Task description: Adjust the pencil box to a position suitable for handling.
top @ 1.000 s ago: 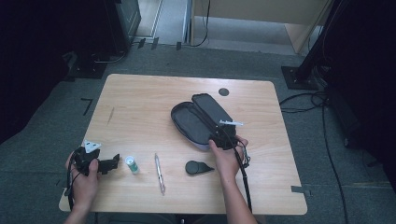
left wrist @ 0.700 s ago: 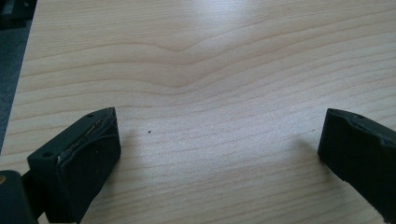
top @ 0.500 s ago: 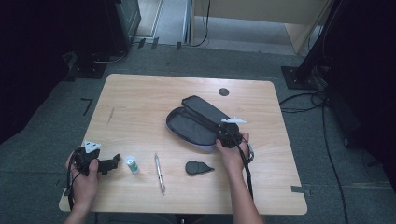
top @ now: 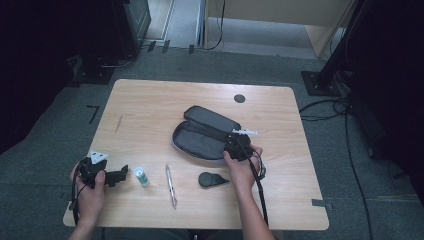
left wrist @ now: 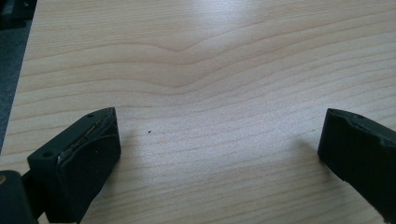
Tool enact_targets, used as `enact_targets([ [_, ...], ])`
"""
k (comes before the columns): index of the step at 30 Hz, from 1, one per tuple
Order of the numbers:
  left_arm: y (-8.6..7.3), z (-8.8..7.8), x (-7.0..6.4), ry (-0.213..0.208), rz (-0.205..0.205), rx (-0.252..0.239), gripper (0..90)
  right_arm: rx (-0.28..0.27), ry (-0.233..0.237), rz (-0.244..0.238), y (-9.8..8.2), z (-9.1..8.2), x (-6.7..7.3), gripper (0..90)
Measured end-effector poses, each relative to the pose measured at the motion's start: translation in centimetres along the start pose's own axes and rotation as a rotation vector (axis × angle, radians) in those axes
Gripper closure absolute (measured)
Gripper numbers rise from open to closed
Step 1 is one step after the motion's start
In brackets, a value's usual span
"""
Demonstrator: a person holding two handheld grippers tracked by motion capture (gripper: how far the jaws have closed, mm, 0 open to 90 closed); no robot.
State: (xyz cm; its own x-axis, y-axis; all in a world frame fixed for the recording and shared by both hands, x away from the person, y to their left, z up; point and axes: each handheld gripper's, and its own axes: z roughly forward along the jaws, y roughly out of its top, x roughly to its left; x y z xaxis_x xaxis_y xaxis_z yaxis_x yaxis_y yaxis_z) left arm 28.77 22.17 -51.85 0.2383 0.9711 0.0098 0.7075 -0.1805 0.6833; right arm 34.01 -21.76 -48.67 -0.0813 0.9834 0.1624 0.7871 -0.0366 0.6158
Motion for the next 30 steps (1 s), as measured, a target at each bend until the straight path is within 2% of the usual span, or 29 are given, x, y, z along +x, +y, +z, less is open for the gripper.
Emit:
enact_targets([
  [2, 0.0, 0.0, 0.0, 0.000, 0.000, -0.001, 0.0, -0.002, 0.005, -0.004, -0.1, 0.4, 0.0, 76.7],
  [4, 0.0, 0.0, 0.0, 0.000, 0.001, 0.001, 0.0, -0.015, -0.007, -0.040, 0.0, 0.5, 0.1, 81.7],
  [5, 0.0, 0.0, 0.0, -0.001, 0.001, 0.001, 0.0, -0.015, -0.007, -0.040, 0.0, 0.5, 0.1, 81.7],
  [10, 0.0, 0.0, 0.0, -0.001, 0.003, 0.001, 0.0, -0.037, 0.011, -0.123, -0.1, 0.6, 0.0, 87.0],
  [15, 0.0, 0.0, 0.0, -0.001, 0.003, 0.002, 0.0, -0.041, 0.020, -0.112, -0.4, 0.5, -0.3, 86.4],
  [17, 0.0, 0.0, 0.0, -0.001, 0.003, 0.002, 0.0, -0.048, 0.044, -0.105, -0.4, 0.4, -0.4, 78.5],
  [18, 0.0, 0.0, 0.0, -0.001, 0.003, 0.002, 0.0, -0.060, 0.025, -0.100, -0.4, 0.1, -0.4, 65.2],
  [19, 0.1, 0.0, 0.0, -0.001, 0.004, 0.003, 0.0, -0.060, 0.025, -0.100, -0.4, 0.1, -0.4, 65.2],
  [20, 0.1, 0.0, 0.0, -0.002, 0.003, 0.003, 0.0, -0.068, 0.020, -0.091, -0.4, -0.1, -0.5, 59.9],
  [21, 0.1, 0.0, 0.0, -0.001, 0.003, 0.003, 0.0, -0.080, 0.030, -0.079, -0.4, -0.4, -0.7, 54.9],
  [22, 0.1, 0.0, 0.0, -0.002, 0.003, 0.003, 0.0, -0.102, 0.076, -0.076, -0.5, -1.1, -1.0, 47.9],
  [23, 0.1, 0.0, 0.0, -0.002, 0.003, 0.003, 0.0, -0.102, 0.076, -0.076, -0.5, -1.1, -1.0, 47.9],
  [24, 0.1, 0.0, 0.0, -0.001, 0.003, 0.003, 0.0, -0.109, 0.116, -0.107, -0.8, -1.9, -1.2, 39.4],
  [25, 0.1, 0.0, 0.0, -0.001, 0.003, 0.003, 0.0, -0.114, 0.137, -0.124, -1.0, -2.4, -1.2, 35.9],
  [29, 0.1, 0.0, 0.0, -0.001, 0.004, 0.003, 0.0, -0.121, 0.194, -0.197, -2.3, -4.2, -1.6, 18.5],
  [30, 0.1, 0.0, 0.0, -0.001, 0.003, 0.003, 0.0, -0.121, 0.194, -0.197, -2.3, -4.2, -1.6, 18.5],
])
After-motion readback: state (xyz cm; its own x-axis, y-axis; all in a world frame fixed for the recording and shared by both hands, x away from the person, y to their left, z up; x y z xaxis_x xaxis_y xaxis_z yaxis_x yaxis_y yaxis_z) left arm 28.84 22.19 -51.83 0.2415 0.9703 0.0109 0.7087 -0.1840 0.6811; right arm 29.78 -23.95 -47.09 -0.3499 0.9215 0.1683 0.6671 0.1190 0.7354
